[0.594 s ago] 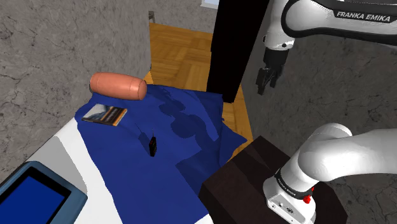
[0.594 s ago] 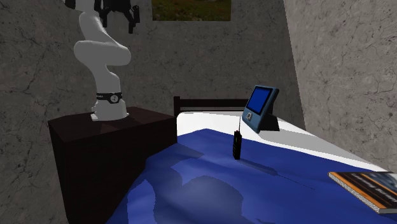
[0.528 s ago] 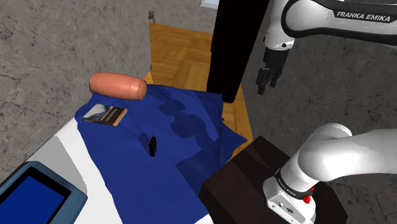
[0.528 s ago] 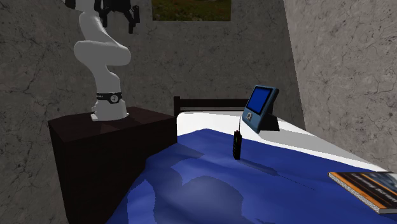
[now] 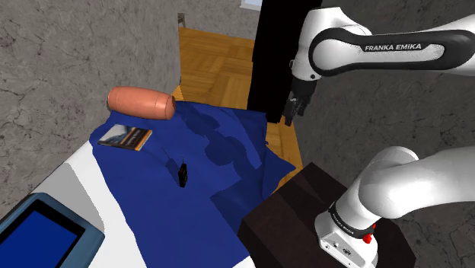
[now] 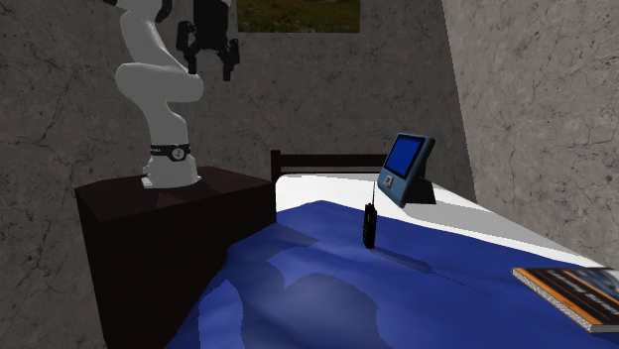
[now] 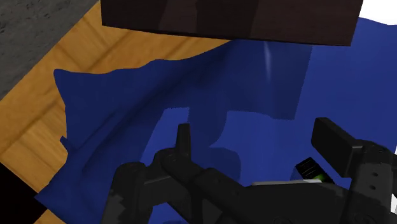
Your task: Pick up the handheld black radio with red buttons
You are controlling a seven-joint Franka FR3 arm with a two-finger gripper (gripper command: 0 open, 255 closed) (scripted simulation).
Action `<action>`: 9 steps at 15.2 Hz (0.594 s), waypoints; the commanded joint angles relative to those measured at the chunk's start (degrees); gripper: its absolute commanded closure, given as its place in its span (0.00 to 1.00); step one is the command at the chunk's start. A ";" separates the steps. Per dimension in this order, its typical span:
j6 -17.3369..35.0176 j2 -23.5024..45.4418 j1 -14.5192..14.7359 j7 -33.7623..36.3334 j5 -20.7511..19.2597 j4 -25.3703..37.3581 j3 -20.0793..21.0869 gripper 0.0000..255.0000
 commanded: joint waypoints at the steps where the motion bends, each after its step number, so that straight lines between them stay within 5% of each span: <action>1: 5.33 2.14 0.88 -0.76 0.15 -1.66 0.21 0.00; 9: 25.85 14.94 4.62 -2.62 0.97 -4.16 2.19 0.00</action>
